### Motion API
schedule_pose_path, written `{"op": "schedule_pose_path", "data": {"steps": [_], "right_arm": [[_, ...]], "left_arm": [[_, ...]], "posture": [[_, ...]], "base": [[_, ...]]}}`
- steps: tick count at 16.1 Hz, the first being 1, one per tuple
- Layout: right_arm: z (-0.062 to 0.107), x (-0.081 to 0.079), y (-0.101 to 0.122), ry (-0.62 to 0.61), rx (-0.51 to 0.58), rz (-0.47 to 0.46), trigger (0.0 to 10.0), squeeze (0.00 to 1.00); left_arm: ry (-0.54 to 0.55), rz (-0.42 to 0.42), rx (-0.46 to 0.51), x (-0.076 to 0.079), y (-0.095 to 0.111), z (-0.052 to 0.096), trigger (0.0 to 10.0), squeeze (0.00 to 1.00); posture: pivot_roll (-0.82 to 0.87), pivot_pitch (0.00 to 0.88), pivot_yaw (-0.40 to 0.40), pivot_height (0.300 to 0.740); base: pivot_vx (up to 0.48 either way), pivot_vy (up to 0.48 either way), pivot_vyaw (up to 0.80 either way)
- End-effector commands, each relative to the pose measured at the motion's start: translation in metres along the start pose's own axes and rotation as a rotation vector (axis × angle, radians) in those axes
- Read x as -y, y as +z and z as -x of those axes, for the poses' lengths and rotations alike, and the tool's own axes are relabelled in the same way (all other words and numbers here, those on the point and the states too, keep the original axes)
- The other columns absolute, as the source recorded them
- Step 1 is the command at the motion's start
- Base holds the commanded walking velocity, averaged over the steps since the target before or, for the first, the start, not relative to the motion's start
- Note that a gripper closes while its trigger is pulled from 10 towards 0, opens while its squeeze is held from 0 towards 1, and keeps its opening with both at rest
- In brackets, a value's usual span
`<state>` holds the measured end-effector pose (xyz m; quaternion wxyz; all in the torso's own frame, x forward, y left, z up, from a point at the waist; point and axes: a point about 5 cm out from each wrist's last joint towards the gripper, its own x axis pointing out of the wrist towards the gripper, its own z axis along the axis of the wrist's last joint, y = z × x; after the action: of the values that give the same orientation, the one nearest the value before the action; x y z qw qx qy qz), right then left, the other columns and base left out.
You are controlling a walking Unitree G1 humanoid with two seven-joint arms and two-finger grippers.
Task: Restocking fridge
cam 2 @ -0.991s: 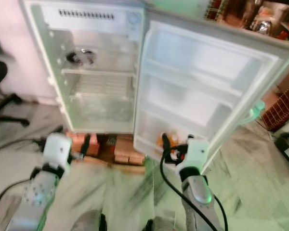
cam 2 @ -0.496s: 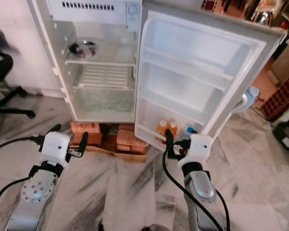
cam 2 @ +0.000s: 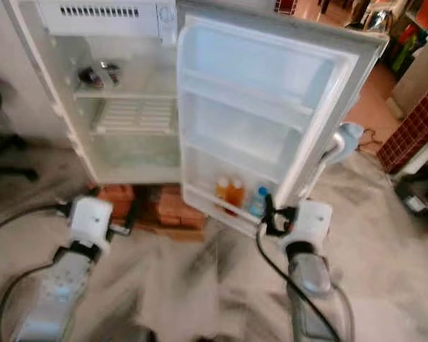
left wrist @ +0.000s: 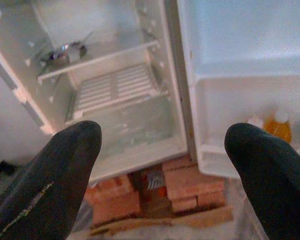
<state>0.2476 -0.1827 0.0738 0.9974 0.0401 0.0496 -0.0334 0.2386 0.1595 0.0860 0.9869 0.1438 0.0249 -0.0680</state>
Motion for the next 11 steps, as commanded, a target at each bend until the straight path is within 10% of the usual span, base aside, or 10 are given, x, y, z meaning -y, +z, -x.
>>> {"op": "schedule_pose_path", "data": {"steps": [1, 7, 11], "right_arm": [[0.0, -0.002, 0.002, 0.028, 0.027, -0.017, 10.0, 0.0], [0.002, -0.006, 0.003, 0.085, 0.027, -0.051, 10.0, 0.0], [-0.002, -0.009, 0.012, 0.133, 0.068, -0.017, 10.0, 0.0]], "left_arm": [[-0.008, -0.001, -0.003, 0.001, 0.001, 0.0, 10.0, 0.0], [-0.002, 0.01, -0.009, 0.003, 0.0, 0.0, 10.0, 0.0], [0.005, 0.016, -0.015, 0.003, -0.001, -0.001, 10.0, 0.0]], "posture": [[0.12, 0.073, -0.047, 0.74], [0.12, 0.072, -0.053, 0.74], [0.12, 0.07, -0.058, 0.74]], "base": [[0.0, -0.401, 0.0], [0.0, -0.398, 0.0], [0.0, -0.388, 0.79]]}}
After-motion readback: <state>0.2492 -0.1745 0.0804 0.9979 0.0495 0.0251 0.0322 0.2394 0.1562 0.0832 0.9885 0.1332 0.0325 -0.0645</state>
